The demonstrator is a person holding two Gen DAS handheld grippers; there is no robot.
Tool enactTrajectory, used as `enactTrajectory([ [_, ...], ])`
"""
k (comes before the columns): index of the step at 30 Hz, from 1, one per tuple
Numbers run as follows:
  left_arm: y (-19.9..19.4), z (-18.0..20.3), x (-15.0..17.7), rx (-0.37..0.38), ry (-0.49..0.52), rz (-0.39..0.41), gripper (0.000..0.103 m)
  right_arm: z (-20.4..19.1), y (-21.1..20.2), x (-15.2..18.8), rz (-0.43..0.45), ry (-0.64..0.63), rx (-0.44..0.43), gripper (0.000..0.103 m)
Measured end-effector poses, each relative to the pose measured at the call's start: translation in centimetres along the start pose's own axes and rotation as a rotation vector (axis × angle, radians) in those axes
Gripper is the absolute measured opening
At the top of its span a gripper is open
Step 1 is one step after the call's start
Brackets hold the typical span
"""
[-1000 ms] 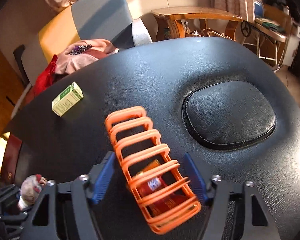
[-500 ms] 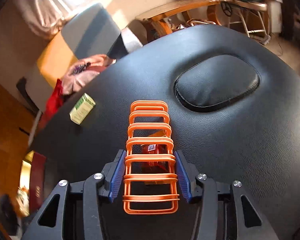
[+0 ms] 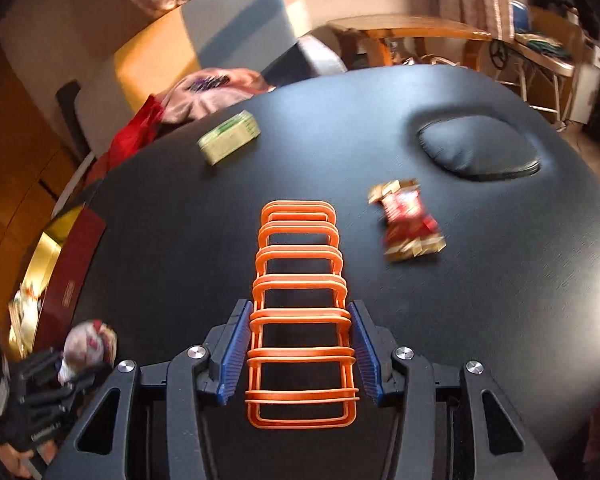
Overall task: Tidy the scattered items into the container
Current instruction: 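Grasp the sock bundle with the left gripper while the right gripper grasps the orange rack, then carry the sock bundle and orange rack toward the gold tray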
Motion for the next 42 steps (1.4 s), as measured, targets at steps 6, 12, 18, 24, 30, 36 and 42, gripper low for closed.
enactTrajectory([
  [6, -0.9, -1.1, 1.1, -0.041, -0.007, -0.001, 0.037, -3.2, 0.8, 3.3, -0.027, -0.048, -0.027, 0.049],
  [12, -1.7, -2.1, 1.9, -0.02, -0.037, 0.01, 0.049, -4.8, 1.2, 4.8, -0.022, -0.089, -0.004, 0.054],
  [18, -2.7, -2.5, 2.6, 0.002, -0.055, 0.035, 0.05, -5.3, 1.0, 5.6, 0.005, -0.082, 0.008, 0.06],
  [24, -2.9, -2.3, 2.4, -0.013, -0.028, 0.051, 0.053, -5.5, 0.6, 6.3, 0.046, -0.083, 0.048, 0.061],
  [30, -1.9, -2.9, 1.4, -0.071, -0.034, 0.032, 0.054, -5.2, 0.6, 6.0, 0.09, -0.086, 0.112, 0.061],
  [36, -1.1, -2.3, 0.9, -0.099, -0.011, 0.015, 0.053, -4.8, 0.9, 5.3, 0.1, -0.086, 0.145, 0.061],
  [42, -1.1, -2.4, 1.3, -0.129, 0.011, 0.03, 0.042, -5.0, 1.3, 5.1, 0.1, -0.121, 0.178, 0.051],
])
Point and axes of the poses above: each gripper's, at about its wrist camera, not at the fingertips, and y roughly the way its jaws point, z to its right, x to its underside, the point moved 10 cm from there along y, roughly the way its jaws point, and after that the axes turned 9 degrees about y, right-handed, at the moved point
